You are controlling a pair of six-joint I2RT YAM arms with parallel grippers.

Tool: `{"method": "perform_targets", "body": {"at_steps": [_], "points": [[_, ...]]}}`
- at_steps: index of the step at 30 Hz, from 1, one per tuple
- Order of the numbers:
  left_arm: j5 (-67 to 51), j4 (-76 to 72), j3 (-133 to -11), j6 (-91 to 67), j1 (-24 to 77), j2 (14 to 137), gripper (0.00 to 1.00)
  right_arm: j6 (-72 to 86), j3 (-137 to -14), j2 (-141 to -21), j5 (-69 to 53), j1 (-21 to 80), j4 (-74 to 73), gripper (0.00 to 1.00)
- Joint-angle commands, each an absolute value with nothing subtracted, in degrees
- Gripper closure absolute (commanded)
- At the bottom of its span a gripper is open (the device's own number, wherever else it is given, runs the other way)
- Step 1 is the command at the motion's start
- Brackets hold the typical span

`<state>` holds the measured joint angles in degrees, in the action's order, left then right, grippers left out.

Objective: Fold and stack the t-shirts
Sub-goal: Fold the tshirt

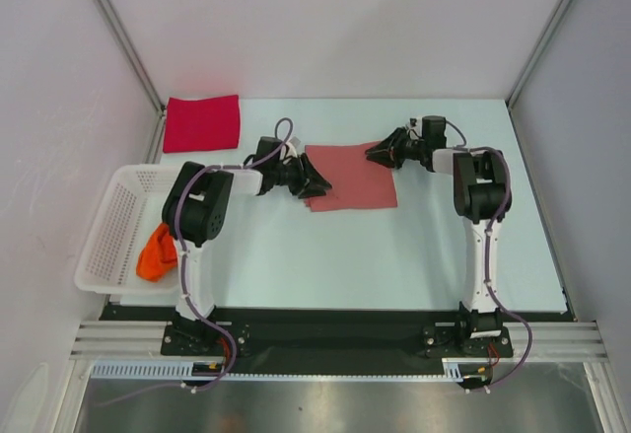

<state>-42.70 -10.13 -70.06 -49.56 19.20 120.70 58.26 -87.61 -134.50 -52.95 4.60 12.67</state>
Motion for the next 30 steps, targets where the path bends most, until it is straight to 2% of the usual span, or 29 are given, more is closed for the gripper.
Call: {"method": "perform_targets", "body": {"at_steps": [1,5,9,12,15,18,22,26,30], "points": [[-45.09,-10.64,-68.48,-49.31,18.63,120.50,0.56,63.28,-97.00,-140.35,-50.45,2.82,16.36,0.69],[-45.26,-7.22,-64.69,-44.57,17.84,117.26,0.55,59.51,-114.82,-150.27,-49.22,1.06,4.67,0.69],[-43.68,-1.68,-63.81,-40.26,16.18,112.77,0.55,56.62,-122.14,-153.19,-48.78,-1.58,-2.26,0.69],[-43.16,2.28,-65.21,-38.85,13.81,108.83,0.54,49.08,-126.29,-151.36,-46.24,-2.99,-14.30,0.67],[-41.58,5.35,-66.71,-38.23,10.82,103.91,0.53,40.39,-125.95,-144.42,-41.25,-3.43,-24.93,0.63],[-39.04,8.43,-66.71,-39.19,9.50,99.86,0.52,33.33,-122.97,-134.24,-35.28,-1.86,-35.05,0.58],[-35.70,10.02,-62.95,-42.96,8.88,91.61,0.51,19.55,-110.96,-120.17,-25.34,3.85,-42.96,0.50],[-31.56,10.45,-57.58,-47.63,8.79,85.10,0.51,10.93,-96.53,-106.11,-16.19,12.54,-40.88,0.44],[-26.90,13.71,-53.97,-51.41,8.70,79.99,0.50,-3.04,-80.72,-91.80,1.98,26.42,-31.31,0.32]]}}
